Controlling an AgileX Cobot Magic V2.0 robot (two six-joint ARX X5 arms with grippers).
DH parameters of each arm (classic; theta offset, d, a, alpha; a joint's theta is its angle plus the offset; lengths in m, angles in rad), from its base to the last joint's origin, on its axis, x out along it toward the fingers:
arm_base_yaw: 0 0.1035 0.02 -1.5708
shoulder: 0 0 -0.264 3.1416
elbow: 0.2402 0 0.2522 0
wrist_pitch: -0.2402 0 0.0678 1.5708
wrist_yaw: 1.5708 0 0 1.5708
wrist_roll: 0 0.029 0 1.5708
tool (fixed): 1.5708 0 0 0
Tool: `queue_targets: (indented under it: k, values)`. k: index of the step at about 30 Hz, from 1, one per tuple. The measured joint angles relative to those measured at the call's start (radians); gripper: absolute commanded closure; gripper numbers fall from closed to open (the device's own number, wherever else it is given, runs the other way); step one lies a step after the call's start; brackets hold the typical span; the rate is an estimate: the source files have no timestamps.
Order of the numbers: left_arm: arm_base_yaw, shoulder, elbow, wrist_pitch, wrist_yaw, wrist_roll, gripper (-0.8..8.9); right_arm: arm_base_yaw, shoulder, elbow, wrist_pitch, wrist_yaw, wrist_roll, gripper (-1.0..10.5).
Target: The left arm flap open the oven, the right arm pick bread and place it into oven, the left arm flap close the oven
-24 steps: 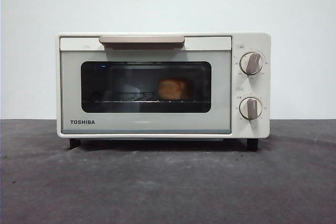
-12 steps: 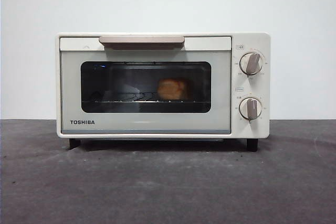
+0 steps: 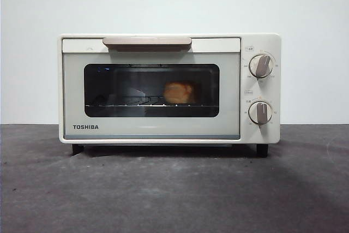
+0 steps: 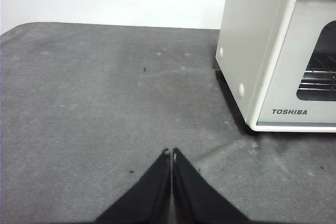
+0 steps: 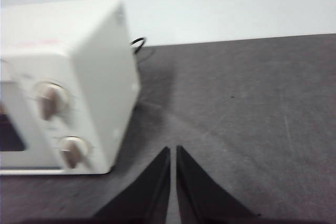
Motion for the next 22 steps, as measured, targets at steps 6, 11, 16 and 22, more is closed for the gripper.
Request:
queue_targets:
  k: [6,11,16,22]
  values:
    - [0.0,0.0,0.0,0.0,0.0,0.0,8.04,-0.068,-0.156,-0.238,0.109,-0.053,-0.006,9.3]
    - [0.0,0.0,0.0,0.0,0.0,0.0,8.04,-0.068,-0.203,-0.241,0.016,-0.053,-0.038,9.3]
    - [0.0,0.0,0.0,0.0,0.0,0.0,8.04,-0.069,-0.202,-0.241,0.015,-0.053,-0.105,9.3]
    - [0.0,0.0,0.0,0.0,0.0,0.0,8.04,-0.069,-0.202,-0.241,0.017,-0.053,-0.154,9.3]
